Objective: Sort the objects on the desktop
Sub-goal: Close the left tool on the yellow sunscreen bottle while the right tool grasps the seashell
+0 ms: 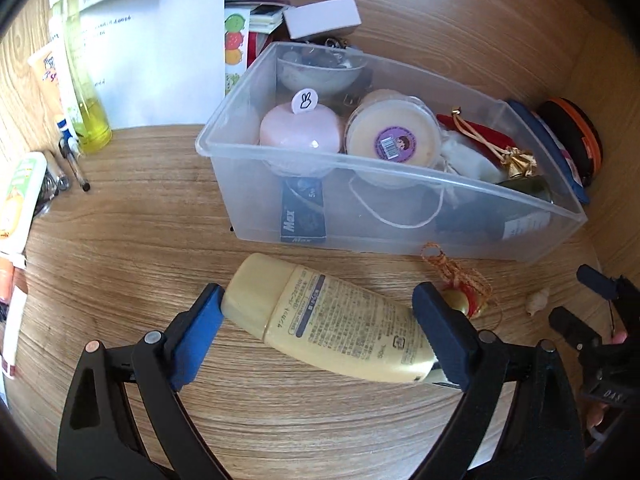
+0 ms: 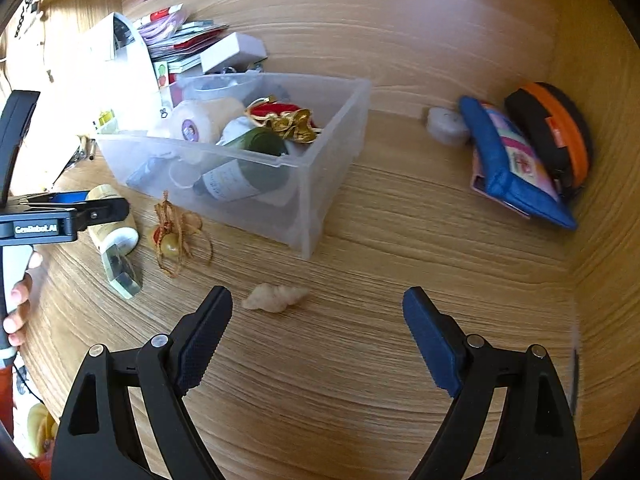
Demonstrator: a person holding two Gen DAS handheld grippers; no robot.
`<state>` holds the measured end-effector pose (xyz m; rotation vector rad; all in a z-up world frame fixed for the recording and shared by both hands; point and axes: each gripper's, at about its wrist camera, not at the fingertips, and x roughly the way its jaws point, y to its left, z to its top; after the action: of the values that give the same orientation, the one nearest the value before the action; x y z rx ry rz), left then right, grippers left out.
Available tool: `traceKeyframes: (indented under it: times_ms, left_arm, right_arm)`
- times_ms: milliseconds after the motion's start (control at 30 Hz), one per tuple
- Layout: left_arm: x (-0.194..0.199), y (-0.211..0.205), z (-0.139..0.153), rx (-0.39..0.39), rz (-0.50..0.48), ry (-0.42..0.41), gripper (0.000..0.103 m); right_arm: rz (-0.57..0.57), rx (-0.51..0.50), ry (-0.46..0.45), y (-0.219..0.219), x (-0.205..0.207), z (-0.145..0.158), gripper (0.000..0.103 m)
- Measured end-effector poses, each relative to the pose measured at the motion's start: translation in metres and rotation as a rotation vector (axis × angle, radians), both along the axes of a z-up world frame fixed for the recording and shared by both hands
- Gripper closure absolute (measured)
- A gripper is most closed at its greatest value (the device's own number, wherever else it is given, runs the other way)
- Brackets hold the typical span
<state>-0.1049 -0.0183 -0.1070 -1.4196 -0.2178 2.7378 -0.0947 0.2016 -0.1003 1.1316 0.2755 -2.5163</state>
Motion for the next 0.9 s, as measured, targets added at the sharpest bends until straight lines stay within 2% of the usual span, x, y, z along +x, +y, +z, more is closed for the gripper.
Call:
traceKeyframes:
  times_ms: [67, 167, 267, 333, 500, 667, 733, 900]
  left_arm:
    - [-0.002, 0.001, -0.003, -0.013, -0.004, -0.014, 0.008]
    - [0.003, 0.012, -0.006, -0.105, -0.044, -0.02, 0.008]
    - [0.011, 0.011, -0.006, -0.125, -0.067, -0.012, 0.012]
    - [0.018, 0.008, -0.006, -0.134, -0.076, -0.006, 0.019]
    - [0.031, -0.004, -0.005, -0.154, -0.091, 0.011, 0.028]
    - [0.036, -0.01, -0.004, -0.155, -0.118, 0.025, 0.038]
    - [0.036, -0.009, -0.003, -0.156, -0.135, 0.024, 0.048]
    - [0.028, -0.008, 0.001, -0.18, -0.154, 0.019, 0.054]
  right_arm:
    - [0.008, -0.002, -0.006, -0.003, -0.001, -0.002, 0.018]
    - [0.014, -0.003, -0.019, -0.008, -0.003, -0.006, 0.019]
    - [0.009, -0.011, -0.03, -0.009, -0.005, -0.009, 0.021]
    - [0.006, -0.015, -0.037, -0.008, -0.006, -0.011, 0.025]
    - [0.017, -0.017, -0.074, -0.011, -0.01, -0.017, 0.045]
    - [0.035, -0.022, -0.077, -0.013, -0.009, -0.018, 0.05]
    - [0.042, -0.026, -0.078, -0.013, -0.009, -0.018, 0.053]
    - [0.056, -0.035, -0.076, -0.014, -0.01, -0.018, 0.072]
